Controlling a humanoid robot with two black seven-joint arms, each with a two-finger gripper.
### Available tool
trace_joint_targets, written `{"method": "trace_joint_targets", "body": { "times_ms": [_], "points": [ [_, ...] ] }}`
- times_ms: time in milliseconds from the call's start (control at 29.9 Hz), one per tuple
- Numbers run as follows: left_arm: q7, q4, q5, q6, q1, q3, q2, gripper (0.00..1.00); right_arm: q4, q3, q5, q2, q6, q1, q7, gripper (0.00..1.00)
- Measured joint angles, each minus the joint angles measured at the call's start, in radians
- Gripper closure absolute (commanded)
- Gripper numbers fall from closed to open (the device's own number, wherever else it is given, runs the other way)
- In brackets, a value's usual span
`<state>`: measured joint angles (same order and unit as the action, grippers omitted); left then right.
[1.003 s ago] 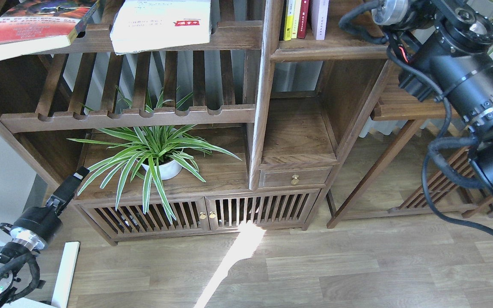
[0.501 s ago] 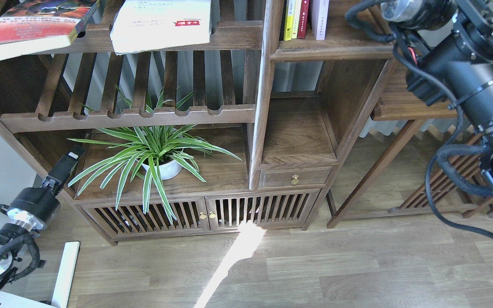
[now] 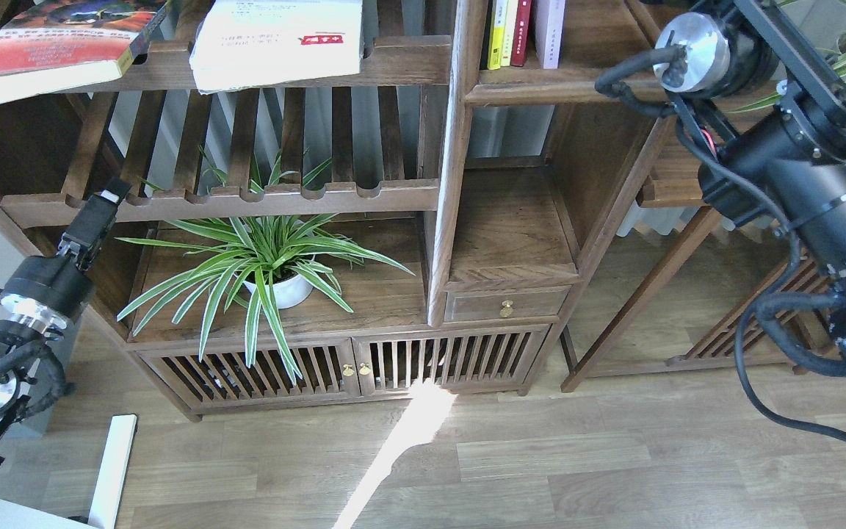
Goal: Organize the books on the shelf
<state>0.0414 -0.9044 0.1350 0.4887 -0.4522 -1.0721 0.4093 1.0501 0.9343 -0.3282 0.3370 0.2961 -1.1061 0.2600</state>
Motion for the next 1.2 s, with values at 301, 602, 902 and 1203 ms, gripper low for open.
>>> {"method": "trace_joint_targets", "body": {
  "times_ms": [301, 602, 902, 1203],
  "points": [
    [0.001, -0.005, 0.002, 0.0, -0.072, 0.002, -0.001, 0.02, 0.062, 0.07, 0.001, 0.05, -0.215, 0.062, 0.004, 0.0],
    [0.001, -0.074, 0.006, 0.0, -0.093, 0.003, -0.001, 0.03, 0.148, 0.226, 0.009, 0.064, -0.537, 0.29, -0.02, 0.0],
    [0.004, -0.262, 0.009, 0.0, -0.034, 0.003, 0.0, 0.05, 0.248, 0.307, 0.023, 0.057, -0.716, 0.513, -0.024, 0.0],
    [0.006, -0.496, 0.131, 0.0, 0.085, 0.006, 0.0, 0.1, 0.27, 0.313, 0.031, 0.017, -0.784, 0.648, -0.025, 0.0]
  ]
}}
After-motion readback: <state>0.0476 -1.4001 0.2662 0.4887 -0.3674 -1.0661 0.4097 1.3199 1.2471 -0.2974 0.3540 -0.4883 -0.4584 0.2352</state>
